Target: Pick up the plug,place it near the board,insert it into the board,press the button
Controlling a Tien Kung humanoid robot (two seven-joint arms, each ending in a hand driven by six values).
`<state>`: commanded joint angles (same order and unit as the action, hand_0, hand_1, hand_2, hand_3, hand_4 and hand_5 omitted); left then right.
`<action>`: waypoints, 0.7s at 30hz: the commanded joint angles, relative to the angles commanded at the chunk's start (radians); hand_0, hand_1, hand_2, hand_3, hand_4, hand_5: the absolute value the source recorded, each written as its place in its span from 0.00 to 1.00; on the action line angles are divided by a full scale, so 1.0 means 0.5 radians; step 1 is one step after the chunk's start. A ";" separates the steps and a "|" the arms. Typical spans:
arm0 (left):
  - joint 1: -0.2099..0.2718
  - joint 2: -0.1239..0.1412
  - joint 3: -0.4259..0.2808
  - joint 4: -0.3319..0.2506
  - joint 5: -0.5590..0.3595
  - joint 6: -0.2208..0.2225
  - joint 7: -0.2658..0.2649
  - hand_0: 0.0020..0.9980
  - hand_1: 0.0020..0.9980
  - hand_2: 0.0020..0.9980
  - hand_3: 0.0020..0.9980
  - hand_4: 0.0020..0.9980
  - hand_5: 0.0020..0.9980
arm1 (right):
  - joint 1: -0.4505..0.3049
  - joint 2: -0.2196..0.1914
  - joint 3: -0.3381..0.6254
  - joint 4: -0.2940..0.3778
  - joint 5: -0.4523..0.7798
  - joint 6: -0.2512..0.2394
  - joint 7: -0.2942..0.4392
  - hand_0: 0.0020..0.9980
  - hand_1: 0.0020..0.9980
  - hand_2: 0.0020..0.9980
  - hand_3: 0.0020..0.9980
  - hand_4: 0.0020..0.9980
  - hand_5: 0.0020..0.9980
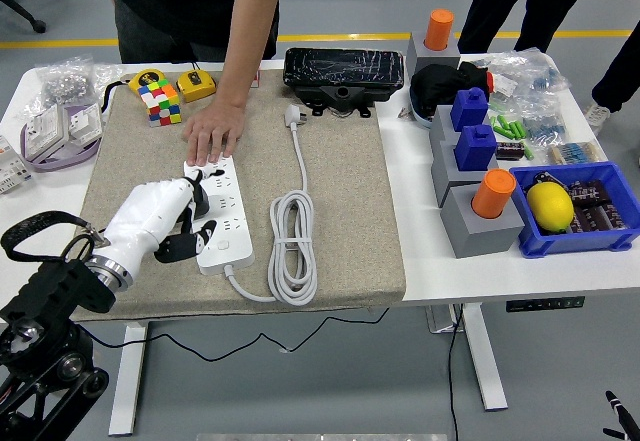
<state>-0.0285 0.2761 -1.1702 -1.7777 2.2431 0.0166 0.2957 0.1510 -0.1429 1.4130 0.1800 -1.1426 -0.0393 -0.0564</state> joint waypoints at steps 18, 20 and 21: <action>-0.211 -0.049 -0.157 0.367 -0.150 -0.130 -0.063 0.97 1.00 1.00 1.00 1.00 0.35 | 0.003 0.002 -0.004 0.000 0.003 -0.001 -0.001 0.82 0.76 0.74 0.78 1.00 1.00; -0.226 -0.052 -0.165 0.413 -0.168 -0.152 -0.064 0.97 1.00 1.00 1.00 1.00 0.35 | 0.003 0.002 -0.005 0.000 0.001 -0.001 -0.001 0.82 0.76 0.74 0.78 1.00 1.00; -0.231 -0.053 -0.168 0.430 -0.174 -0.159 -0.064 0.97 1.00 1.00 1.00 1.00 0.35 | 0.003 0.002 -0.005 0.000 0.000 -0.001 -0.002 0.82 0.76 0.74 0.78 1.00 1.00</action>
<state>-0.1440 0.2498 -1.2541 -1.5629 2.1562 -0.0629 0.2638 0.1523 -0.1420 1.4107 0.1800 -1.1424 -0.0396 -0.0574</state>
